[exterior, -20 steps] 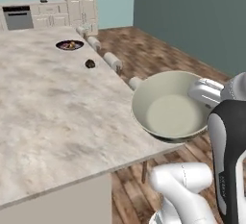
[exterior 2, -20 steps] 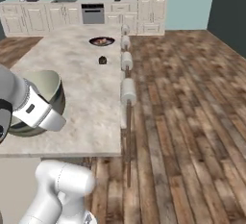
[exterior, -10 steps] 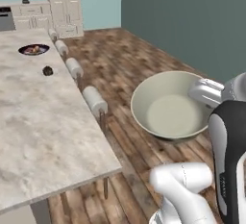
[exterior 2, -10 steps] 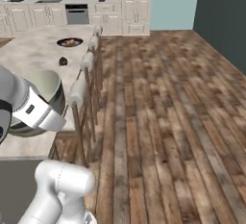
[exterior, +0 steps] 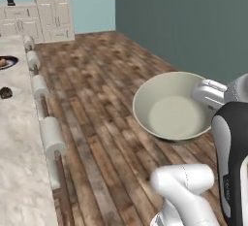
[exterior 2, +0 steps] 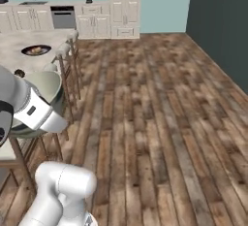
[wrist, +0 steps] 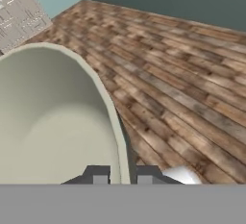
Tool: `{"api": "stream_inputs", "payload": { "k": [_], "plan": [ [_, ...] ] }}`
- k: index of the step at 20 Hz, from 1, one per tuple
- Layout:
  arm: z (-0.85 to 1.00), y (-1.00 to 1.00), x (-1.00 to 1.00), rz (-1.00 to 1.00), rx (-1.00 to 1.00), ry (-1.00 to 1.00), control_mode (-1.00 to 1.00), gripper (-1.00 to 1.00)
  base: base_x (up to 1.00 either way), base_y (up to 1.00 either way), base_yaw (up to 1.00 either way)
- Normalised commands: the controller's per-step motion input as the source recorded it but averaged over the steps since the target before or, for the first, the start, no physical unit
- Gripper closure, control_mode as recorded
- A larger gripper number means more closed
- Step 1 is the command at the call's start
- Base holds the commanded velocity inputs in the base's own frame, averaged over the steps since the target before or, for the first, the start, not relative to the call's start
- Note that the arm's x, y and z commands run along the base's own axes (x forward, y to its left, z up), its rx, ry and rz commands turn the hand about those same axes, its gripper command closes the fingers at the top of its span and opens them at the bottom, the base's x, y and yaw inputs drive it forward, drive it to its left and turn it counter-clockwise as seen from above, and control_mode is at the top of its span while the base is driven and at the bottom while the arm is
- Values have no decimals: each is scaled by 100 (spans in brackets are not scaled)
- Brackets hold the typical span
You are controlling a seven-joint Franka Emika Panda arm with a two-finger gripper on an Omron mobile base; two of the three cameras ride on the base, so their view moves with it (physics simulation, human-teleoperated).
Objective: Take the smaller bowl and place it next to the appetizer plate on the dining counter , and place the larger bowl next to the plate with cooked food.
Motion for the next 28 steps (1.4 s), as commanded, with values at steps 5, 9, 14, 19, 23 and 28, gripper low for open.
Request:
{"api": "stream_inputs", "payload": {
  "k": [5,9,14,19,23,28],
  "plan": [
    [0,0,0,0,0,0,100,100,100,-40,18],
    [0,0,0,0,0,0,100,100,100,-38,37],
    [0,0,0,0,0,0,100,100,100,-51,44],
    [0,0,0,0,0,0,100,100,100,-54,43],
    [0,0,0,0,0,0,100,100,100,-47,42],
    [0,0,0,0,0,0,100,100,100,-41,38]
  ]
}}
